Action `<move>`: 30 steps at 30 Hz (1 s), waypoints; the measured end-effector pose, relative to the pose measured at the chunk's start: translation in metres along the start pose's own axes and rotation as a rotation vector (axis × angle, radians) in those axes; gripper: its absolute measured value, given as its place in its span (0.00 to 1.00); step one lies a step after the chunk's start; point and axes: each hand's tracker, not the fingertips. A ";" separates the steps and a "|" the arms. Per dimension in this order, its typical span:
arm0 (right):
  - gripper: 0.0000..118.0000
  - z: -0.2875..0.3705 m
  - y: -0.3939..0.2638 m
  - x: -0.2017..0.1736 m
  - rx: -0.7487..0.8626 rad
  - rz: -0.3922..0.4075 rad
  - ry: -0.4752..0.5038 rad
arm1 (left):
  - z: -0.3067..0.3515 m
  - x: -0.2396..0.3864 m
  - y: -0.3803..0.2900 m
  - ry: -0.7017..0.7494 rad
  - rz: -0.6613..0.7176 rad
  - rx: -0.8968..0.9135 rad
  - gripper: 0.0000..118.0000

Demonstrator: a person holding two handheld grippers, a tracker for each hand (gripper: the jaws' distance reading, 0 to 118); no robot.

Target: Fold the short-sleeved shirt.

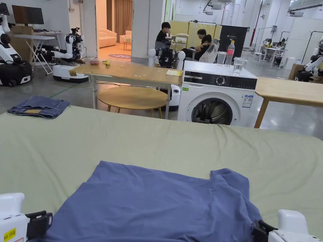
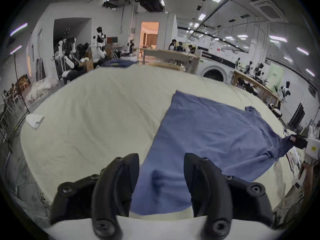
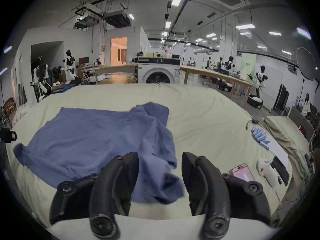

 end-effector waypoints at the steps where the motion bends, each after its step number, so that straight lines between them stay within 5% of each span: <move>1: 0.45 0.006 0.002 -0.006 0.027 -0.001 0.005 | 0.003 0.006 0.002 -0.009 -0.022 0.038 0.44; 5: 0.45 0.022 0.011 -0.031 0.112 -0.032 0.038 | 0.007 0.035 0.007 -0.008 -0.066 0.107 0.43; 7: 0.31 0.027 0.014 -0.046 0.139 -0.040 0.059 | -0.002 0.041 0.004 -0.026 -0.077 0.123 0.40; 8: 0.16 0.028 0.015 -0.054 0.145 -0.033 0.064 | -0.004 0.048 0.004 -0.046 -0.086 0.137 0.34; 9: 0.02 0.027 0.016 -0.063 0.149 -0.025 0.072 | -0.005 0.055 0.004 -0.050 -0.098 0.143 0.17; 10: 0.00 0.026 0.016 -0.070 0.153 -0.019 0.076 | -0.009 0.063 0.004 -0.041 -0.113 0.152 0.04; 19: 0.00 0.002 0.019 -0.104 0.110 -0.032 0.155 | -0.059 0.082 0.034 -0.066 -0.114 0.091 0.00; 30: 0.00 -0.061 0.030 -0.096 0.028 0.001 0.129 | -0.216 0.050 0.178 -0.125 -0.085 -0.145 0.00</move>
